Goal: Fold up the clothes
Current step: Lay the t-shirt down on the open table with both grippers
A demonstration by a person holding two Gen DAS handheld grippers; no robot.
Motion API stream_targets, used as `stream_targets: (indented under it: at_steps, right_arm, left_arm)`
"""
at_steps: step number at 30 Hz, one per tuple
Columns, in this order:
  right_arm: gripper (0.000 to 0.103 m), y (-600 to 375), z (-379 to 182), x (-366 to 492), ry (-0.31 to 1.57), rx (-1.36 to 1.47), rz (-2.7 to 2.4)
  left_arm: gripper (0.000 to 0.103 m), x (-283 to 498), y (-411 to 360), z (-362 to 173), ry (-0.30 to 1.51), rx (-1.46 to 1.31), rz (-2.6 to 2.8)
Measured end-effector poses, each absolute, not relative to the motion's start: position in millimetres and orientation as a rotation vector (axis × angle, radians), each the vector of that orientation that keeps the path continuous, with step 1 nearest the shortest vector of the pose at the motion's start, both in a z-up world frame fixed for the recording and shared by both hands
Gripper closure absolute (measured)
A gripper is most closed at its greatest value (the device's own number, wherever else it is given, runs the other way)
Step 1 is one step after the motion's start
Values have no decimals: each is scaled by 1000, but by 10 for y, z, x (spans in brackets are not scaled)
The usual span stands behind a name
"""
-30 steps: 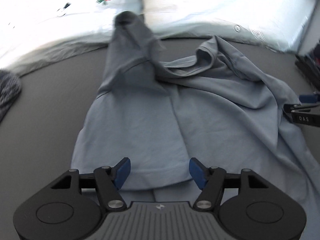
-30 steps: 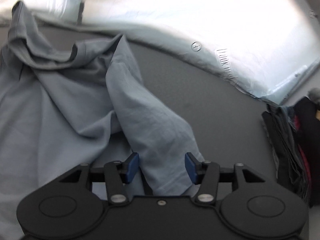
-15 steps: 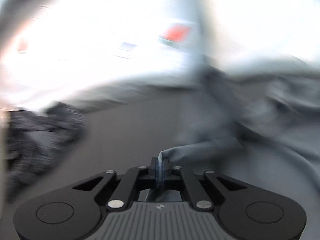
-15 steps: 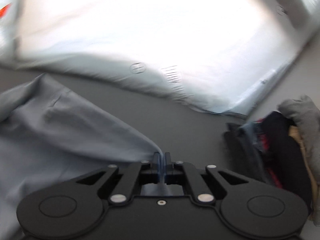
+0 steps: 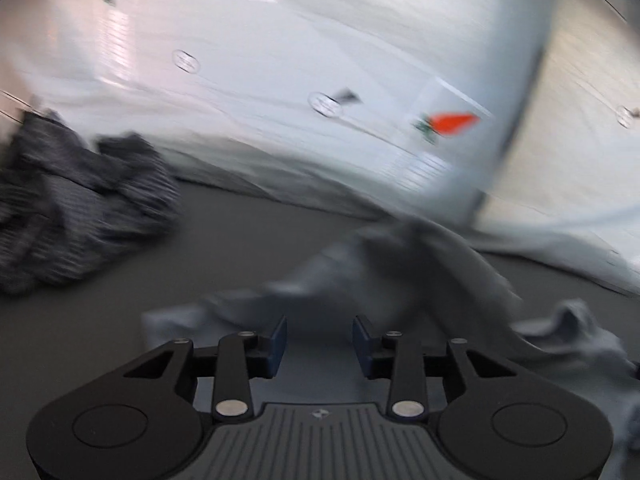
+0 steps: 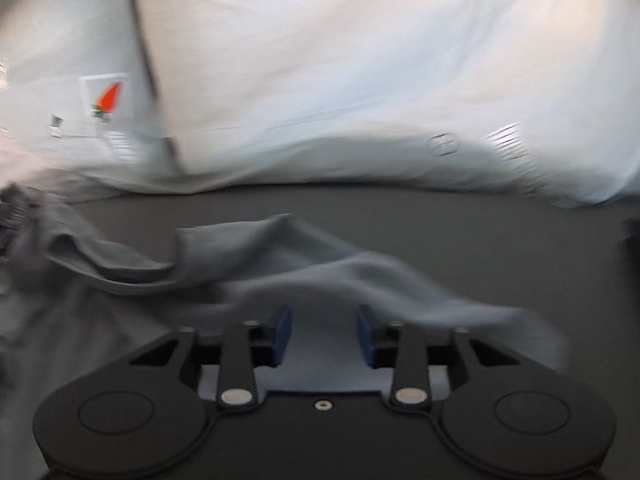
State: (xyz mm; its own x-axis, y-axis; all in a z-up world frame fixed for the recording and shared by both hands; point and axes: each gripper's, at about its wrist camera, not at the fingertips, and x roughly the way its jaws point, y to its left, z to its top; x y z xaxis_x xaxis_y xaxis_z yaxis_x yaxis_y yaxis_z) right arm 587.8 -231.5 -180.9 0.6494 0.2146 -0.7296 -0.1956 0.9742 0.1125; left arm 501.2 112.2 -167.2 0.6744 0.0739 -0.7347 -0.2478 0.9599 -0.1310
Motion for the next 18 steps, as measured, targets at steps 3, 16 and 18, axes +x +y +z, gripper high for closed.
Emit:
stream_targets:
  at_steps: [3,16,18]
  right_arm:
    - [91,-2002,-1989,6083,867,36,318]
    - [94,-1447,-2398,7196,797,-21,343]
    - [88,-1481,-2365,7264,774,-20,299]
  left_arm:
    - [65,5207,867,-1946,874,-196,91]
    - [64,6693,1040,-2436,826,-227,191]
    - [63,6824,1103,-2413,810,-231,211]
